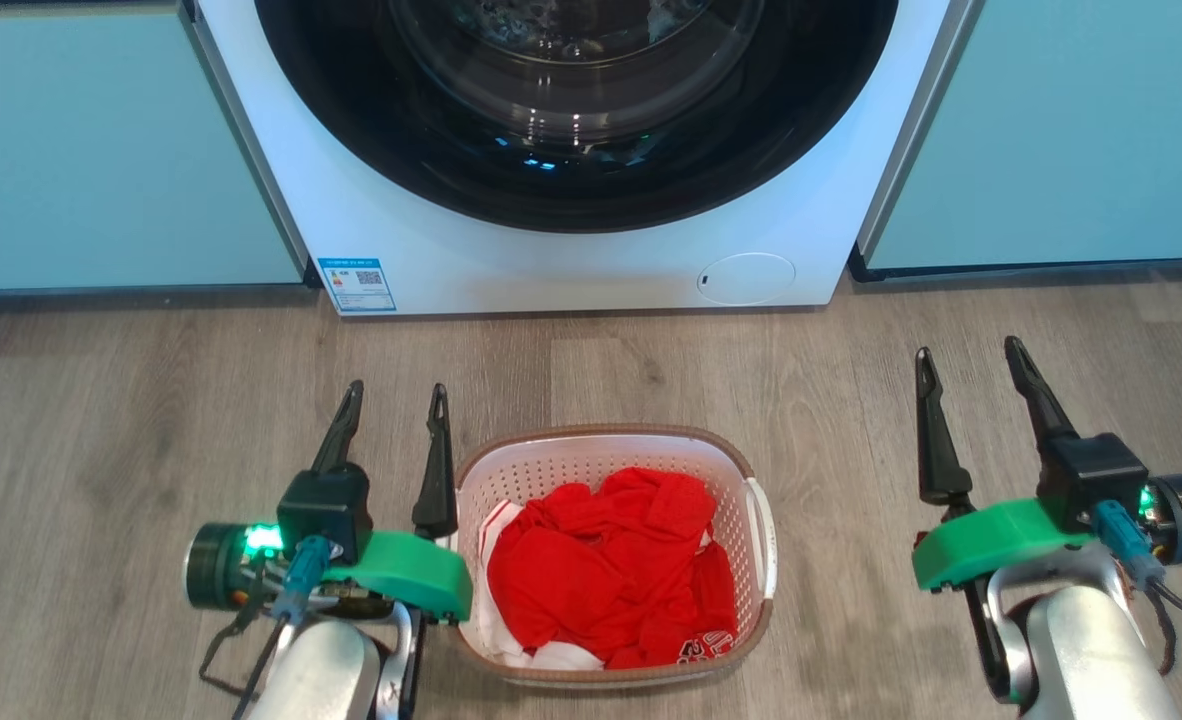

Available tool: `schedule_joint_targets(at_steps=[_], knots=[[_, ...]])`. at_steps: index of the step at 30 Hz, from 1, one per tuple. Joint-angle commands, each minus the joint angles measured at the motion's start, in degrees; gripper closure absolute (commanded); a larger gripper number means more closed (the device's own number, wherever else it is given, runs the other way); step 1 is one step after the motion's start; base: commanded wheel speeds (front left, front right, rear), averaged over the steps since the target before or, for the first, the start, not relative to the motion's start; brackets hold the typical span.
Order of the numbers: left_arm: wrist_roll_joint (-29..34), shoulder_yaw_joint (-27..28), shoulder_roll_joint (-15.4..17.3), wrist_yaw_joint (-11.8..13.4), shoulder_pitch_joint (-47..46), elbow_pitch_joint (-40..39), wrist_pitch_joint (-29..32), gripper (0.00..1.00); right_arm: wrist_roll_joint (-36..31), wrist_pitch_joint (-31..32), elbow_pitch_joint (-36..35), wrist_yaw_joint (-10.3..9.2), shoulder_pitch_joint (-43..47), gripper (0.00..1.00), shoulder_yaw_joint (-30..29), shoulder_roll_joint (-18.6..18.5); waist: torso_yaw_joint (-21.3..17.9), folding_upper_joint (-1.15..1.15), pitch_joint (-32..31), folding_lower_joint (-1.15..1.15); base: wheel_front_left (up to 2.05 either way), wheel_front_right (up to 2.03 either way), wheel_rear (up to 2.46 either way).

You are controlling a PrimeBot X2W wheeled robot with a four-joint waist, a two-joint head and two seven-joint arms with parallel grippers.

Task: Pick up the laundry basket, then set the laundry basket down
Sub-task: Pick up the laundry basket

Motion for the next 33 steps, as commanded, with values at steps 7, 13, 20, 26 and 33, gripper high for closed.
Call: schedule_joint_targets(at_steps=[7,13,20,26,33], knots=[[-0.6,2.5,-0.1,0.0,-3.6,-1.3,-0.3,0.0,0.6,-0.7,-1.8,0.41,-3.3,0.0,1.2,-0.1,-0.2,0.0,0.7,0.0,0.0,0.0,0.0],[-1.5,2.6,-0.1,-0.4,-4.3,0.0,-0.3,0.0,0.7,-0.7,-1.4,0.41,-3.8,0.0,0.5,-0.1,-0.3,0.0,3.2,0.0,0.0,0.0,0.0],[-2.7,3.1,-0.1,-1.3,-7.1,3.7,-0.3,0.0,0.8,-0.7,1.3,0.41,-6.8,0.0,0.0,-0.1,-0.5,0.0,9.7,0.0,0.0,0.0,0.0],[-3.6,3.4,-0.1,-2.9,-11.4,10.2,-0.3,0.0,0.6,-0.7,6.9,0.41,-11.1,0.0,0.1,-0.1,-0.6,0.0,16.8,0.0,0.0,0.0,0.0],[-3.8,4.8,-0.1,-4.7,-18.0,19.6,-0.3,0.0,3.6,-0.7,16.0,0.41,-17.9,0.0,4.0,-0.1,-1.6,0.0,24.9,0.0,0.0,0.0,0.0]])
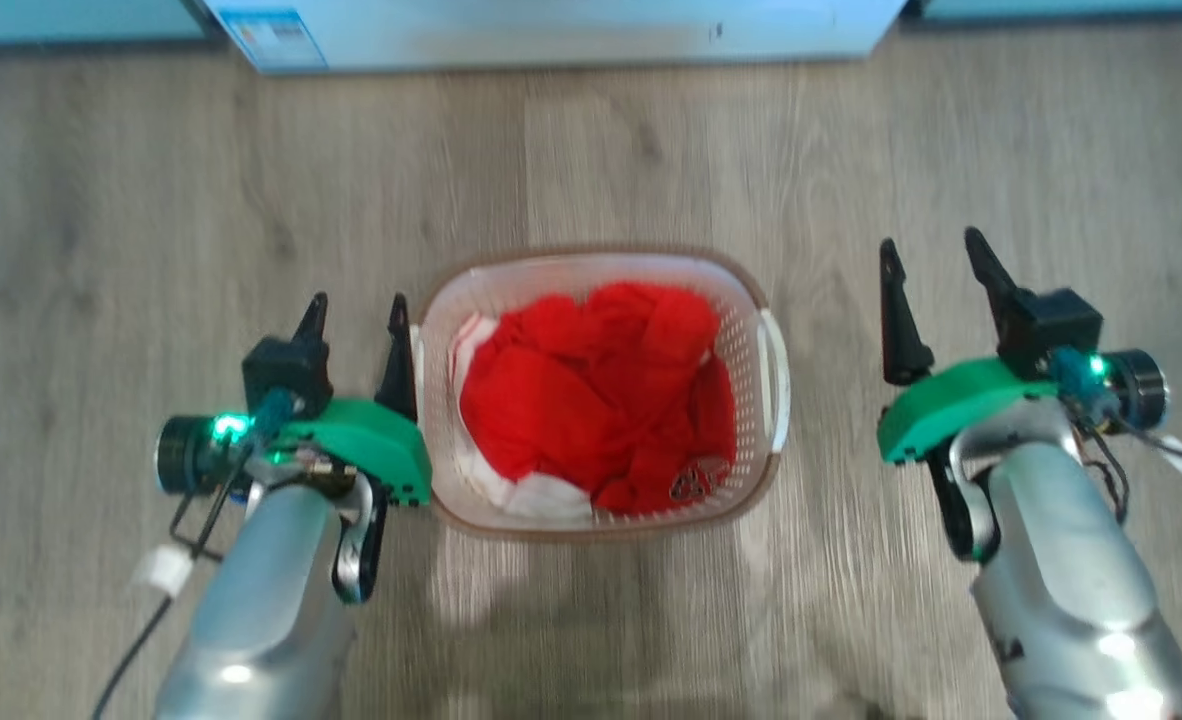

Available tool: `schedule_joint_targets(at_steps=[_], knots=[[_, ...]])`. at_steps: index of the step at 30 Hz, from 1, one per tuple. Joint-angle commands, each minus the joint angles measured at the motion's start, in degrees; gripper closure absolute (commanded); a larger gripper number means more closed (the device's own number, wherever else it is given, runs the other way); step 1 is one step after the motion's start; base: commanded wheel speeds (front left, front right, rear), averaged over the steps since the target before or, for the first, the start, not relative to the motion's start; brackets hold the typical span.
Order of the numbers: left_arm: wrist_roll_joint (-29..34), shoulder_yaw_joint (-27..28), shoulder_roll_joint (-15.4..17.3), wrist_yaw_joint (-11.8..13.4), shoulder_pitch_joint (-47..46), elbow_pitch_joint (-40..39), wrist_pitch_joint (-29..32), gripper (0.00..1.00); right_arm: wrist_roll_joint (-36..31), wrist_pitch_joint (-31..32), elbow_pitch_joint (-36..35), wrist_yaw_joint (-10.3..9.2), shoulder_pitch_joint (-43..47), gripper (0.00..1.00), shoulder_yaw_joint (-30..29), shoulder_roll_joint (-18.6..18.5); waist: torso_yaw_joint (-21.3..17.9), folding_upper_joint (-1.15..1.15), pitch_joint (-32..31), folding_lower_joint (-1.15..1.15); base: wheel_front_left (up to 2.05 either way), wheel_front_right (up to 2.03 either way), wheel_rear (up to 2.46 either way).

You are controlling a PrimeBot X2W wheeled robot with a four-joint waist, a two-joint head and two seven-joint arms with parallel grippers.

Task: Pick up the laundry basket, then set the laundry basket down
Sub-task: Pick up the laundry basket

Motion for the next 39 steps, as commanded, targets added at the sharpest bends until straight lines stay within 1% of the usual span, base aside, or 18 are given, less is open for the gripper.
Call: schedule_joint_targets(at_steps=[1,5,9,12,15,19,22,27,32,39], knots=[[0.3,1.2,0.3,-0.7,-3.5,3.0,-0.3,0.0,1.7,-0.7,2.3,0.41,-2.6,0.0,2.0,0.0,-0.7,0.0,5.4,-0.02,0.0,0.0,0.0],[0.1,0.1,0.3,-2.4,-8.3,12.5,-0.3,0.0,3.3,-0.7,10.5,0.41,-6.8,0.0,3.9,0.0,-0.8,0.0,9.1,-0.02,0.0,0.0,0.0],[-1.8,-0.7,0.3,-3.5,-12.7,18.8,-0.3,0.0,5.9,-0.7,18.1,0.41,-11.2,0.0,7.6,0.0,-0.8,0.0,12.5,-0.02,0.0,0.0,0.0],[-2.8,-1.8,0.3,-4.4,-15.5,23.9,-0.3,0.0,8.9,-0.7,23.3,0.41,-14.2,0.0,10.8,0.0,-0.9,0.0,14.5,-0.02,0.0,0.0,0.0],[-6.3,-1.4,0.3,-6.0,-17.8,28.8,-0.3,0.0,12.0,-0.6,28.8,0.41,-17.2,0.0,13.5,0.0,-1.2,0.0,16.2,-0.02,0.0,0.0,0.0],[-7.1,-3.4,0.3,-7.0,-21.4,34.8,-0.3,0.0,16.3,0.2,34.5,0.41,-20.7,0.0,16.5,0.0,-1.1,0.0,18.2,-0.02,0.0,0.0,0.0],[-7.5,-5.4,0.3,-7.8,-23.7,38.4,-0.3,0.0,19.5,1.3,36.9,0.41,-22.5,0.0,19.4,0.0,-1.1,0.0,19.4,-0.02,0.0,0.0,0.0],[-9.2,-6.9,0.3,-8.7,-26.4,41.4,1.8,0.0,23.6,3.3,39.2,0.41,-24.9,0.0,23.6,0.0,-1.4,0.0,21.3,-0.02,0.0,0.0,0.0],[-10.9,-7.9,0.3,-9.3,-28.4,42.7,5.6,0.0,28.9,7.0,39.8,0.41,-26.6,0.0,27.0,0.0,-1.3,0.0,23.2,-0.02,0.0,0.0,0.0],[-11.6,-10.7,0.3,-10.4,-31.0,43.2,9.6,0.0,32.6,10.4,41.6,0.41,-30.3,0.0,30.8,-0.1,-0.7,0.0,26.0,-0.02,0.0,0.0,0.0]])
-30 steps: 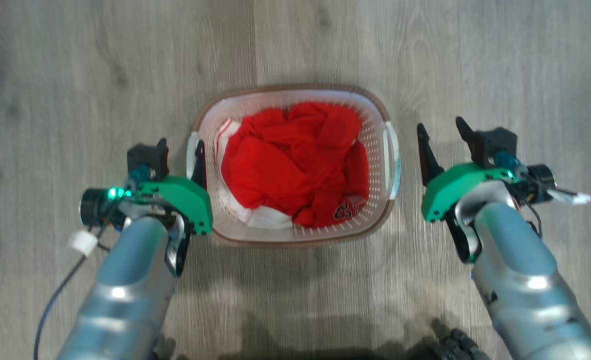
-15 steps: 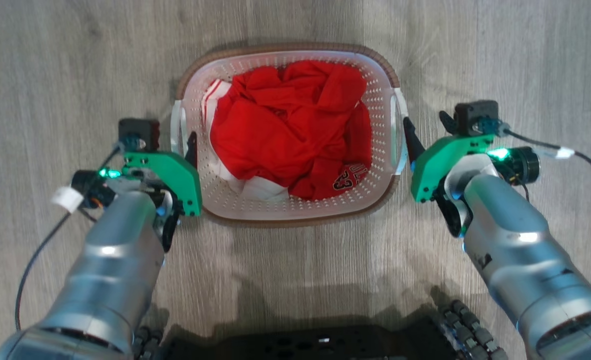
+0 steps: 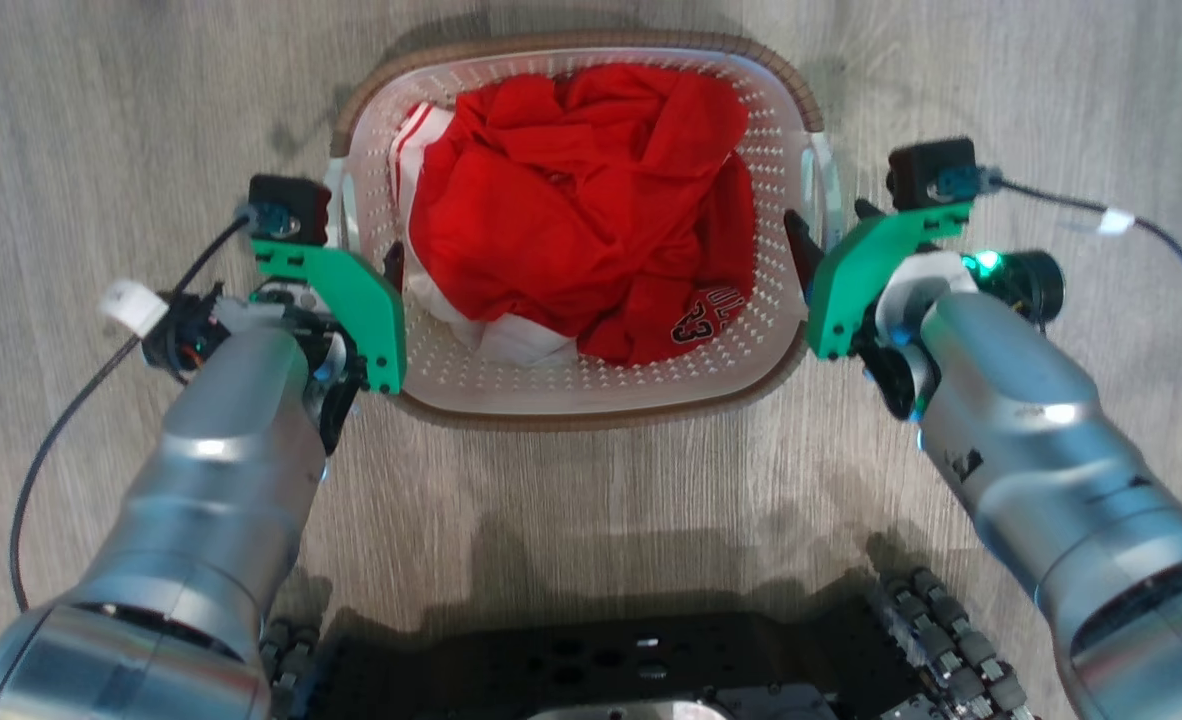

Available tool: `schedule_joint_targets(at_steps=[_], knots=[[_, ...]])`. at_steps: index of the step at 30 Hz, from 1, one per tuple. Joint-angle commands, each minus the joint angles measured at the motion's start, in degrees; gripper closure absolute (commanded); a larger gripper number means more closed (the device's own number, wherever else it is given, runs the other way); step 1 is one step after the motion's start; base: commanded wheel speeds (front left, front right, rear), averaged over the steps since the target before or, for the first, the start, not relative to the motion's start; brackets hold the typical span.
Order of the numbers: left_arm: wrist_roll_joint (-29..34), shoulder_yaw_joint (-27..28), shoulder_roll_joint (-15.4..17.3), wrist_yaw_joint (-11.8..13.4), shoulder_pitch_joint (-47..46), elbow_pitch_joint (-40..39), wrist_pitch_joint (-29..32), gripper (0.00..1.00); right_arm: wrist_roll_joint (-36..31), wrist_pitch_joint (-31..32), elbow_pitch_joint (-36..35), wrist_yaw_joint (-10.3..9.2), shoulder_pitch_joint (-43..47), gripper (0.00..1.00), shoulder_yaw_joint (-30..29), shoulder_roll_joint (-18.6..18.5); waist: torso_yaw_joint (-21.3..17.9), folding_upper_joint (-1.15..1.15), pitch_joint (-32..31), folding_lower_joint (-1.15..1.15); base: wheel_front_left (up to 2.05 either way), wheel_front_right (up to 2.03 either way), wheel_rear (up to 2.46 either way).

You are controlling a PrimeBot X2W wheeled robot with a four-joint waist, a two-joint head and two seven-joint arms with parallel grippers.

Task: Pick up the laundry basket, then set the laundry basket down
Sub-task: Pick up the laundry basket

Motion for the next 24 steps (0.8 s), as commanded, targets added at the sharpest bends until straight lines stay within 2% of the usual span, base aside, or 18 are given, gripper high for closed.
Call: schedule_joint_targets(at_steps=[1,10,24], knots=[[-0.4,0.2,1.4,-0.2,0.0,0.0,0.2,0.0,0.7,0.5,0.0,0.41,1.0,0.0,1.5,0.8,0.3,-0.01,0.9,0.0,0.0,0.0,0.0],[-2.2,-1.5,1.4,-0.5,-1.9,0.3,2.9,0.0,4.5,2.4,1.1,0.41,-1.5,0.0,4.4,0.7,0.9,-0.01,3.2,0.0,0.0,0.0,0.0],[-3.9,-4.4,1.4,-0.1,-3.3,0.4,1.8,0.0,9.3,2.1,2.4,0.41,-2.8,0.0,8.5,0.7,1.0,-0.01,4.3,0.0,0.0,0.0,0.0]])
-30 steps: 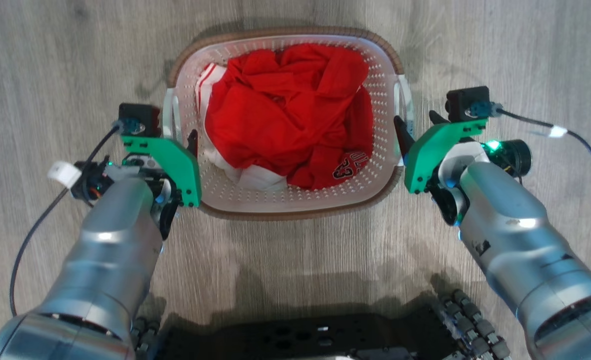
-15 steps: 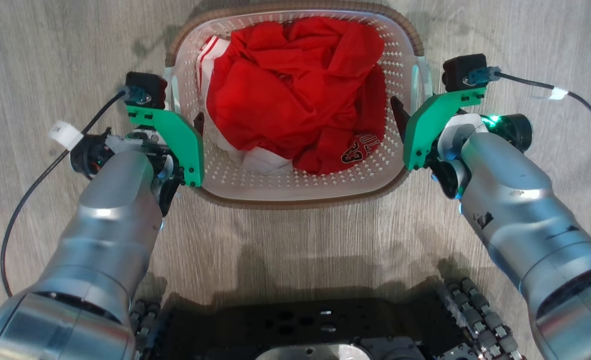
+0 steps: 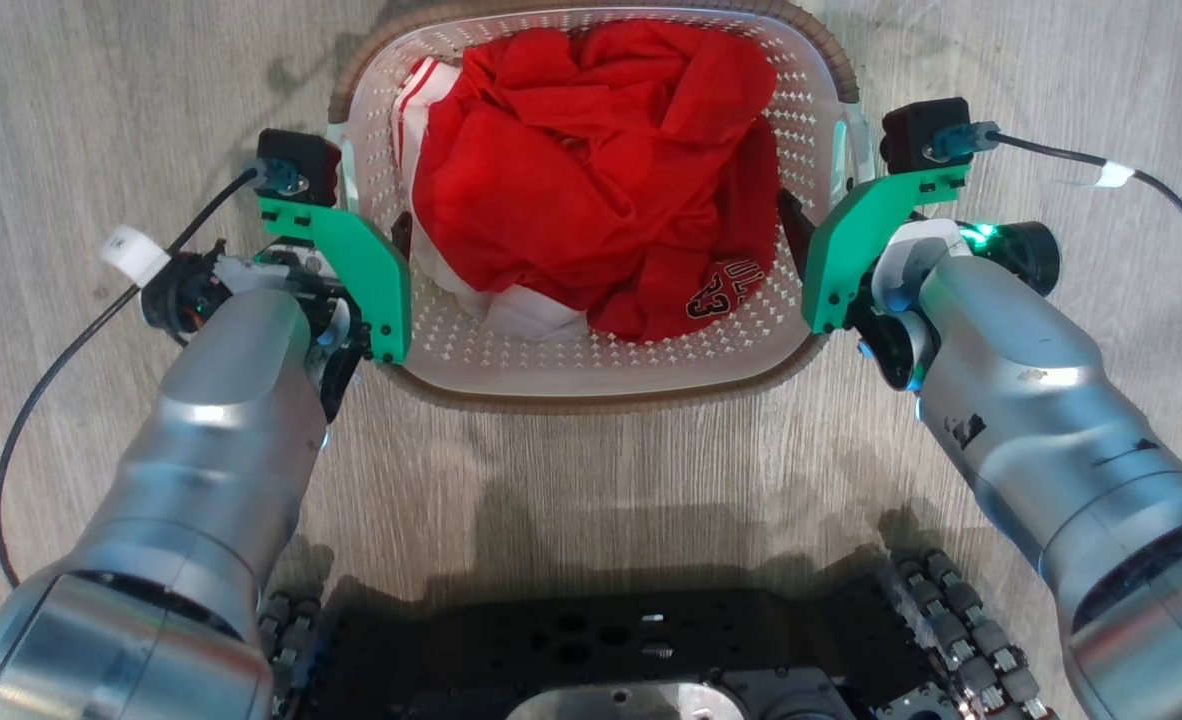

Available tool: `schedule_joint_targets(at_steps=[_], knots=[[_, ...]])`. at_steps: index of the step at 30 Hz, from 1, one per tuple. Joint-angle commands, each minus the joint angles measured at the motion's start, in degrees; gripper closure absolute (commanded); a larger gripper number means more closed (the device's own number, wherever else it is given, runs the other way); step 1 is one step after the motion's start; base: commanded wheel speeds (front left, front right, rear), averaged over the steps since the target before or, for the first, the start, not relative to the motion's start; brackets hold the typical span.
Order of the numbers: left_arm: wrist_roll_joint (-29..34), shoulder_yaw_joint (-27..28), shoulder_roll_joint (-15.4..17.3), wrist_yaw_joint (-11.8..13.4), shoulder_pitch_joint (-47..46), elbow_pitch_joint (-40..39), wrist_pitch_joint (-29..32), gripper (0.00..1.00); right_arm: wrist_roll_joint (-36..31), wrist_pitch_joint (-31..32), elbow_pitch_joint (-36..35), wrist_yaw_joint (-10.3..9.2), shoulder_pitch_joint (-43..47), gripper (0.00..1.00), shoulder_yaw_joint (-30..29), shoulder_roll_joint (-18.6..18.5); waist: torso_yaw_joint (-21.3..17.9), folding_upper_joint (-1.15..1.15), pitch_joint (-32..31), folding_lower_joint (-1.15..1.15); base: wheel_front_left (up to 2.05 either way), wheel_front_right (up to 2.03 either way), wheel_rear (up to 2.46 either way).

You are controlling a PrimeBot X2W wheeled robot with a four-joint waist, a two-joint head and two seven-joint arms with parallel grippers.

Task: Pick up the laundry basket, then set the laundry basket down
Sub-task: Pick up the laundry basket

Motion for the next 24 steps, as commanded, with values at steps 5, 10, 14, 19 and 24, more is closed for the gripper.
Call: schedule_joint_targets(at_steps=[5,10,14,19,24], knots=[[-0.9,-0.2,1.4,0.4,0.3,-0.1,-0.7,0.0,2.0,-0.7,0.0,0.41,1.8,0.0,2.1,0.8,0.0,0.0,0.3,0.0,0.0,0.0,0.0],[-1.7,-1.0,1.4,0.4,0.1,-0.1,-0.7,0.0,3.8,-0.9,0.4,0.41,1.5,0.2,2.7,0.7,0.1,0.0,0.6,0.0,0.0,0.0,0.0],[-2.5,-1.7,1.4,0.3,0.0,-0.1,-0.2,1.0,5.1,-0.8,0.4,0.41,1.3,1.0,3.4,0.6,0.2,0.0,0.8,0.0,0.0,0.0,0.0],[-3.6,-2.7,1.4,0.2,0.0,-0.1,0.2,1.0,6.1,-1.0,0.6,0.41,1.0,1.0,4.5,0.3,0.4,0.0,0.9,0.0,0.0,0.0,0.0],[-4.4,-3.8,1.4,0.0,0.1,-0.1,0.6,1.0,7.0,-1.0,0.9,0.41,0.8,1.0,5.6,0.1,0.6,0.0,0.8,0.0,0.0,0.0,0.0]])
